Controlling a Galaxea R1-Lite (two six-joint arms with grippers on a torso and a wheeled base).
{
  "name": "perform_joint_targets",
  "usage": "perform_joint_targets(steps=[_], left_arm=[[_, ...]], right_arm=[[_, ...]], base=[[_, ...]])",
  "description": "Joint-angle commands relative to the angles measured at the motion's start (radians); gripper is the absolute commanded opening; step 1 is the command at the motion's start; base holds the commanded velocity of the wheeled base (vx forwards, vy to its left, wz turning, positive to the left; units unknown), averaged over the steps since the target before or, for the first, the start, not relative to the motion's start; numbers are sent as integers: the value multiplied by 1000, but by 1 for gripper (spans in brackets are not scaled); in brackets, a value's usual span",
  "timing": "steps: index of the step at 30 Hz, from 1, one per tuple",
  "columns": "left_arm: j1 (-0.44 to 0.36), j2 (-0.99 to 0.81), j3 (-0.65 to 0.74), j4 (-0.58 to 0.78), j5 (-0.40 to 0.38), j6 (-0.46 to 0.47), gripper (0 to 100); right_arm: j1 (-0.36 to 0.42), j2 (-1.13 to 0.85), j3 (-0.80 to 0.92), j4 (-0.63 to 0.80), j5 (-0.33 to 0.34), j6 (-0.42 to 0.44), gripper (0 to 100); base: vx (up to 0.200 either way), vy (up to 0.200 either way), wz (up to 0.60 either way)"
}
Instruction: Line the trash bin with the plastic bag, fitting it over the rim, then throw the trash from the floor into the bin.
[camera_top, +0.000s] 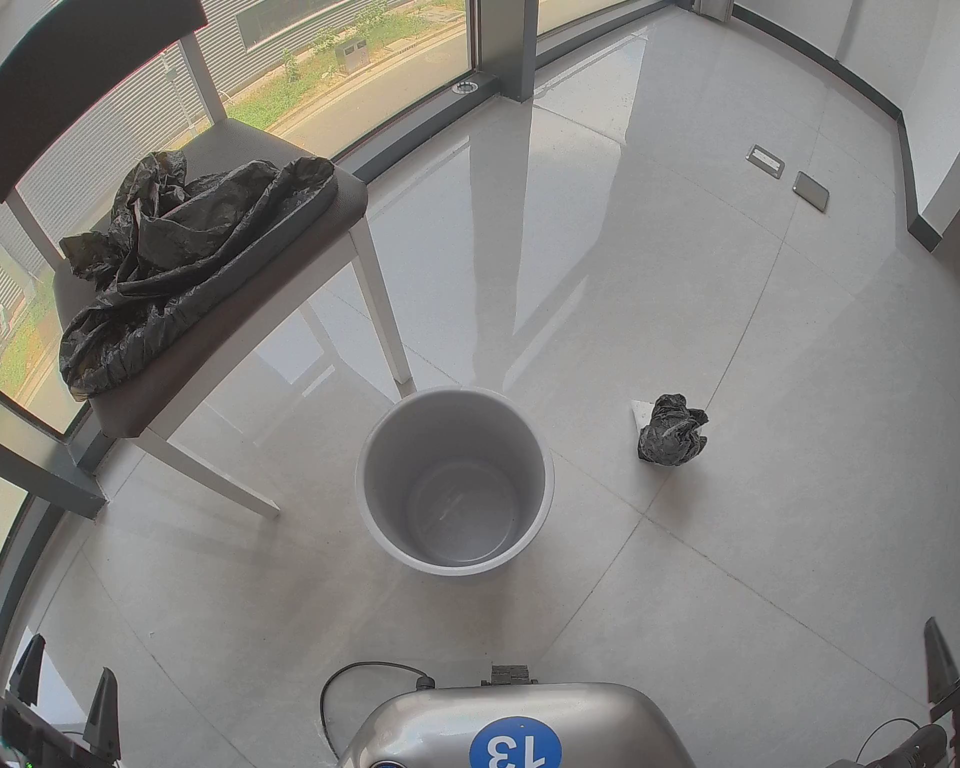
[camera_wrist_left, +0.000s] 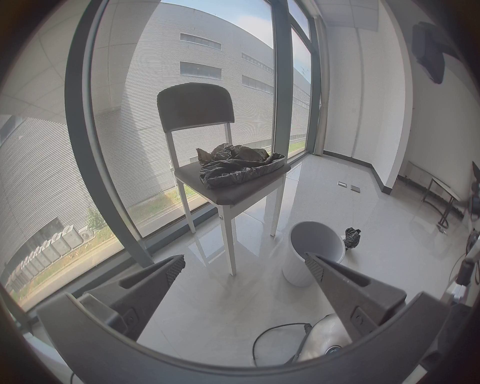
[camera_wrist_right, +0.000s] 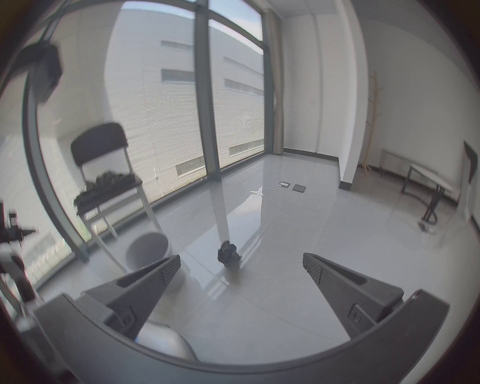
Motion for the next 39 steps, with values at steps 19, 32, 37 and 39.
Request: perform_joint_targets(steps=[19, 32, 37, 39], left_arm=[[-122, 640, -809, 391, -31, 114, 100], [171, 909, -820, 285, -104, 40, 100], [336, 952, -789, 263, -107, 122, 100], [340, 932, -788, 277, -104, 122, 100]], right_arm=[[82, 415, -440, 289, 17, -65, 100], [76, 717, -469, -75, 4, -71, 100], [77, 751, -501, -79, 7, -71, 100], [77, 762, -512, -81, 9, -71, 100]], base=[[0, 0, 0], [0, 0, 0], [0, 0, 0], [0, 0, 0]])
